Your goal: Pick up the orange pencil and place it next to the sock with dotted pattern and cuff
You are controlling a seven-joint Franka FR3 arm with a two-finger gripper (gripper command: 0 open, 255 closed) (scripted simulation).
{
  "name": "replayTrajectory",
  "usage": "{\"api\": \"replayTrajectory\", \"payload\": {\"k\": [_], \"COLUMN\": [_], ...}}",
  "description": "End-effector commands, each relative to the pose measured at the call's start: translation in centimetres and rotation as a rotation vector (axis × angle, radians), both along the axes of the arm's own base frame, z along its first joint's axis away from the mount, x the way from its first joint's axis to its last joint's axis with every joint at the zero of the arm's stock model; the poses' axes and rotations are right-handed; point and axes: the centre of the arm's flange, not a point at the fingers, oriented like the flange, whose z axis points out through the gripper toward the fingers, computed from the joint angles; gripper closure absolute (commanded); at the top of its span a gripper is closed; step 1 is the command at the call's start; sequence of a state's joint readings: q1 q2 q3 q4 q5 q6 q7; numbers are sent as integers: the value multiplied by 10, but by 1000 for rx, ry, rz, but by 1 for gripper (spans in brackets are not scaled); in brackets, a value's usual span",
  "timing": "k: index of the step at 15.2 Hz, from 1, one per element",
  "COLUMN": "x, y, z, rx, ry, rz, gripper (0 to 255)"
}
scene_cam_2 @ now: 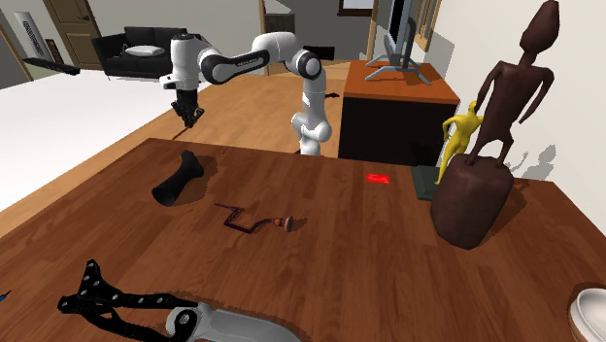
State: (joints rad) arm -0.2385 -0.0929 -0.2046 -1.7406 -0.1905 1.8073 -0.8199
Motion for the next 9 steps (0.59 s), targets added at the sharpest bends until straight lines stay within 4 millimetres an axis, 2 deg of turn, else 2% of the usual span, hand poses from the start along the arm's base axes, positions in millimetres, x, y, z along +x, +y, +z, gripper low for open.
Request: {"api": "replayTrajectory", "payload": {"k": [1,9], "x": [0,0], "y": [1,1], "z": [-10,-53], "rx": [0,0], "ry": [0,0], "rz": [0,0], "gripper": [255,255]}}
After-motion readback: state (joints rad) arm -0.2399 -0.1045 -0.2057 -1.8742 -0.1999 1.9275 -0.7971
